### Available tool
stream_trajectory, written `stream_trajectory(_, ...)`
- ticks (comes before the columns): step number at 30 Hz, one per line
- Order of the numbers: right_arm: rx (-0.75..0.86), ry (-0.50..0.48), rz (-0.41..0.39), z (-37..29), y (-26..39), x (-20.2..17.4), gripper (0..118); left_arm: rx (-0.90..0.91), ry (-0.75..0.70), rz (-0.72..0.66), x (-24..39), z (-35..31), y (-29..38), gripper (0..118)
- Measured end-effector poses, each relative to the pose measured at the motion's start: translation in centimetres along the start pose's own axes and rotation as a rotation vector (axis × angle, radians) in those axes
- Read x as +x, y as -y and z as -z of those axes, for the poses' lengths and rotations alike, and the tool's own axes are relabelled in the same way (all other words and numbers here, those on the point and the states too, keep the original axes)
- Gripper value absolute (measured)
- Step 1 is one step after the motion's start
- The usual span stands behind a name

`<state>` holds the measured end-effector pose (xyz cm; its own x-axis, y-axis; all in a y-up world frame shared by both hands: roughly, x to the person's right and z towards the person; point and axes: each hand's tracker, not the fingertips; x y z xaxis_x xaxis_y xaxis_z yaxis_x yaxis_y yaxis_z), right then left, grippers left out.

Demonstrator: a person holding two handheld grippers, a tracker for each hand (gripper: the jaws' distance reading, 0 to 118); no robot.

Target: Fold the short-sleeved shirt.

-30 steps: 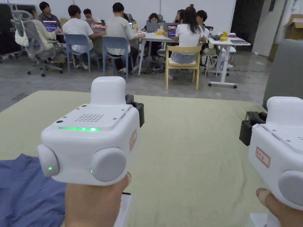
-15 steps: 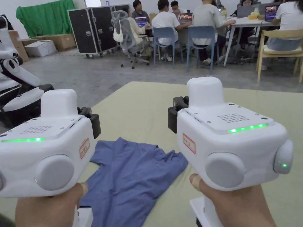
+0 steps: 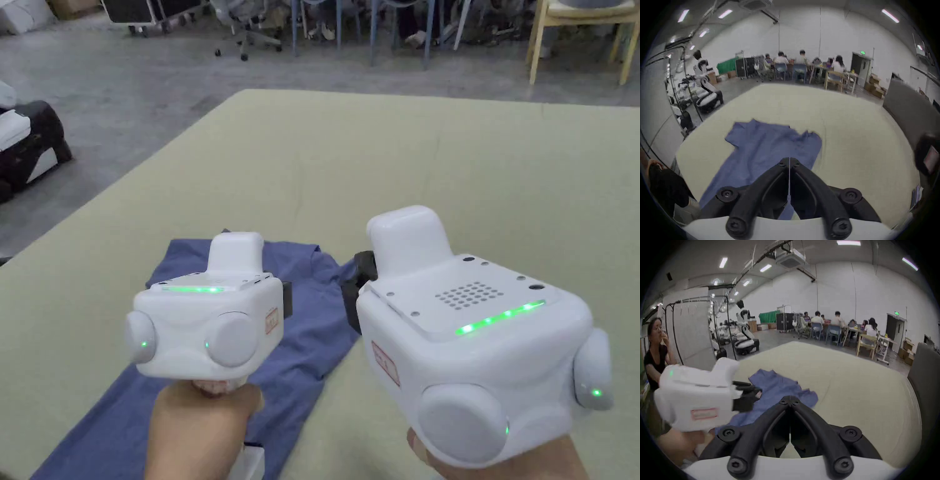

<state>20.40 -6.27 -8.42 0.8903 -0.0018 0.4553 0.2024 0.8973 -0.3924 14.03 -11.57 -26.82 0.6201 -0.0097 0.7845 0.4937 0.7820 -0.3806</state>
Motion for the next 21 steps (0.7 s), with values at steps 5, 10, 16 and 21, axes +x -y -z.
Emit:
stream_trajectory(5,-0.158,0.012,-0.017,3.9,5.6,1.0,2,-0.158,0.023,0.053,0.3,10.4,2.4,1)
stream_trajectory(10,-0.201,0.019,-0.008,6.2,7.0,2.9,2,-0.235,-0.013,0.174,1.7,17.6,4.1,27)
stream_trajectory(16,-0.244,0.033,-0.001,6.9,8.4,5.5,2,-0.283,0.000,0.116,1.2,21.7,4.6,109)
stream_trajectory(21,-0.267,0.043,0.025,6.7,9.4,6.6,2,-0.354,0.006,0.145,1.8,22.6,4.8,112)
